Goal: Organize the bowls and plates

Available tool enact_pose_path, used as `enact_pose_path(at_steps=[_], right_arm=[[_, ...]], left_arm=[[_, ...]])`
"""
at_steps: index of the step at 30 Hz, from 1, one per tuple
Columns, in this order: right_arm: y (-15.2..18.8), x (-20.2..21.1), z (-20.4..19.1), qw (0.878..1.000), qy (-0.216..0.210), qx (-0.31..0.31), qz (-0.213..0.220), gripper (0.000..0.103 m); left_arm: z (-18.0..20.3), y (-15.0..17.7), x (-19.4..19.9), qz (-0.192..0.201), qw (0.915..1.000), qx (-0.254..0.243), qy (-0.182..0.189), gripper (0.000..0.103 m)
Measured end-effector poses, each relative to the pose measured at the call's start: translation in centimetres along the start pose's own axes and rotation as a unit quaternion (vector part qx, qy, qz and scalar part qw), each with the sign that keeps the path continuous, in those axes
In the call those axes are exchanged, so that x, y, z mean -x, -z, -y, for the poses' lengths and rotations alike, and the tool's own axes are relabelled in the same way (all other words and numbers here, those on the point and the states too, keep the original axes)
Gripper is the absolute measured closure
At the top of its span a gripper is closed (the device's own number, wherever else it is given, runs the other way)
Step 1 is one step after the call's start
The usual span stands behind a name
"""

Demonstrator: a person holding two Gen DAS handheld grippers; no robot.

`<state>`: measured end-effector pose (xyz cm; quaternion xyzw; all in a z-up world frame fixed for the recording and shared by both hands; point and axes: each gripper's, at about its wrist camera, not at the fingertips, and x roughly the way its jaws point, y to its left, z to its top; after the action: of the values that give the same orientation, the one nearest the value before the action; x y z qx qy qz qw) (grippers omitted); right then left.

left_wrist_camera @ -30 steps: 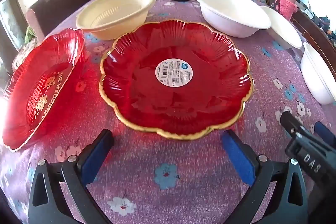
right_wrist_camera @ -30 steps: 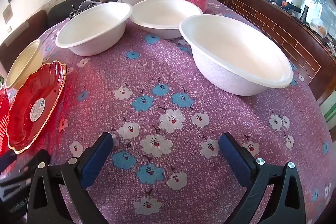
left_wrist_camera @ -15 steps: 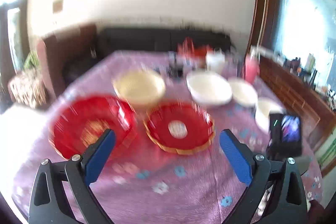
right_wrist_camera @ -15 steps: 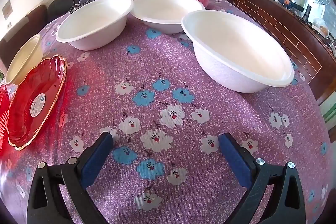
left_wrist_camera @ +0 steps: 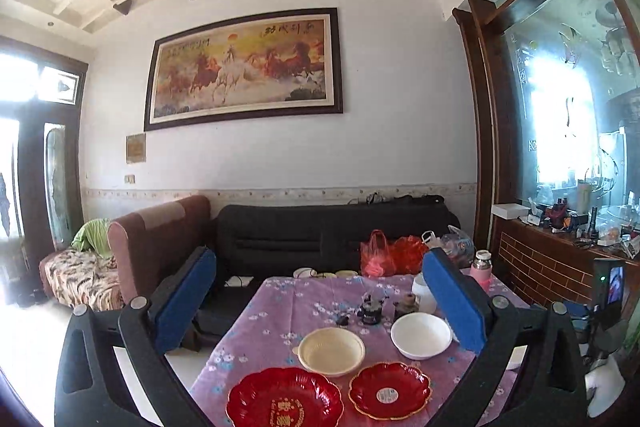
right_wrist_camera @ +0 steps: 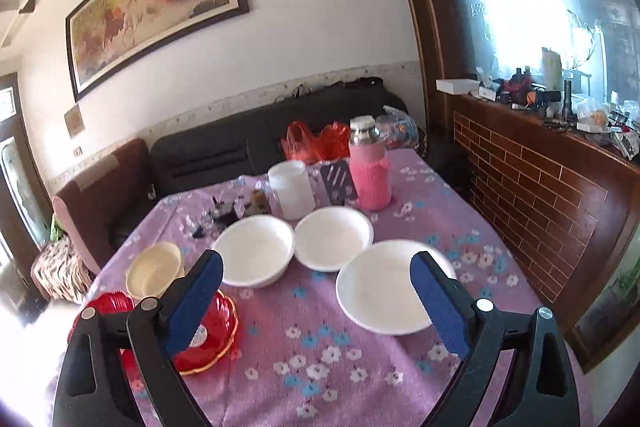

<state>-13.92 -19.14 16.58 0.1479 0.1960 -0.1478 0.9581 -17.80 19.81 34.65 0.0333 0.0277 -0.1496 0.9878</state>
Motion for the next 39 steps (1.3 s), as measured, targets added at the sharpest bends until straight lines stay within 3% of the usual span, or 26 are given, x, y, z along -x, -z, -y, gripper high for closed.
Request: enact_pose_path(at_steps=[3,5,13,21,24,29,30,34,36,39], right_arm=[[-2.3,1.6,1.6,0.999,0.004,-0.018,0.027,0.002],[-2.4,1.4,2.4,0.999,0.023,-0.018,0.031,0.002],[2.3,-0.7,5.4,0.996,0.094,0.010,-0.001,0.002],[2.9,-2.2,10.9,0.993,0.110,-0.038,-0.028,0.002],[3.1,-3.5,12.7,0.991,0.117,-0.053,-0.039,0.002],[4.2,-7.5,14.9,0.987,0.104,-0.087,-0.082,0.002],[4.5,-8.5,15.2,0.986,0.102,-0.094,-0.093,0.002],[5.5,-12.1,15.7,0.980,0.098,-0.113,-0.130,0.005],[5.8,-12.8,15.8,0.978,0.097,-0.124,-0.138,0.006],[5.4,-12.3,15.4,0.980,0.083,-0.122,-0.130,0.006]], left_arm=[[1.7,0.5,0.0,0.013,0.9996,-0.006,-0.025,0.000],[2.7,2.0,-1.5,-0.003,0.9998,-0.007,-0.019,0.000],[6.8,9.4,-9.2,-0.117,0.9931,0.008,0.000,0.000],[12.7,11.7,-13.6,-0.161,0.9863,-0.024,0.029,0.000],[14.4,12.4,-16.3,-0.197,0.9789,-0.013,0.055,0.000],[18.3,15.7,-21.4,-0.287,0.9494,0.023,0.127,0.000],[19.4,16.7,-22.6,-0.306,0.9427,0.021,0.131,0.000],[20.3,18.9,-25.4,-0.348,0.9291,0.042,0.118,0.000],[18.6,18.7,-26.0,-0.348,0.9292,0.064,0.107,0.000],[14.9,17.5,-26.8,-0.337,0.9361,0.071,0.074,0.000]])
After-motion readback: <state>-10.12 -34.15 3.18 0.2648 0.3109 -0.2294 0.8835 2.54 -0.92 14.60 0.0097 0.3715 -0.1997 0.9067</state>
